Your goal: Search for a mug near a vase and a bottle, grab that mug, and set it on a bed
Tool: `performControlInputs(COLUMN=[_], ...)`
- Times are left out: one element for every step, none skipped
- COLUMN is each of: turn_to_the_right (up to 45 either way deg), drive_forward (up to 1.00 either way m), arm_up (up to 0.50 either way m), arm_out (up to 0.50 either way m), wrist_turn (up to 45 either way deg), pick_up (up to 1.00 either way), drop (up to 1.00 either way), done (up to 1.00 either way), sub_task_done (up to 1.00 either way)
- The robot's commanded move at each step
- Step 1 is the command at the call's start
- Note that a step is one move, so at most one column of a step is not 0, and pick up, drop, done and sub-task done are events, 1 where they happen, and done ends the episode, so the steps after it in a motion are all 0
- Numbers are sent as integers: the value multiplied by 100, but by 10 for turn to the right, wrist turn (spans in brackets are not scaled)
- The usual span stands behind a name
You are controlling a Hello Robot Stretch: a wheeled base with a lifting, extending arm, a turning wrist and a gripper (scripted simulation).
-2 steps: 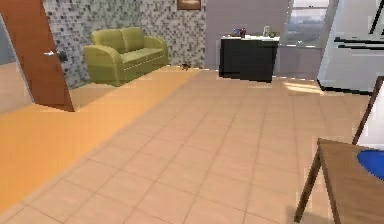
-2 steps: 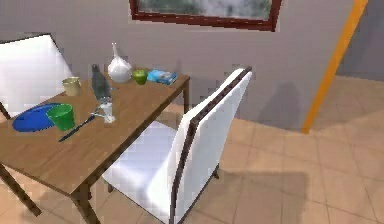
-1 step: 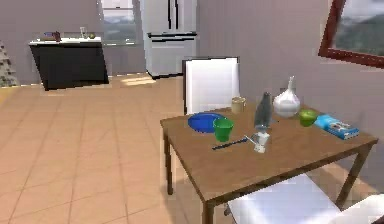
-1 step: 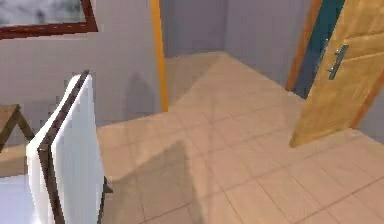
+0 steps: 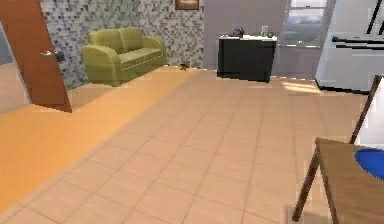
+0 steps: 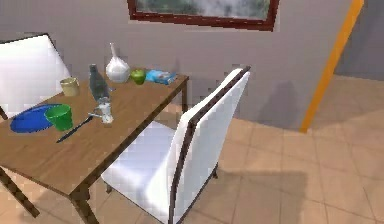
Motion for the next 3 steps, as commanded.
performControlInputs(turn_to_the_right=[-60,0,240], drive_forward=[0,40,0], arm_up=[0,0,0], arm_out=[0,0,0], wrist_turn=[0,0,0], pick_up=[0,0,0], drop=[0,0,0], done=[0,0,0], sub_task_done=[0,0,0])
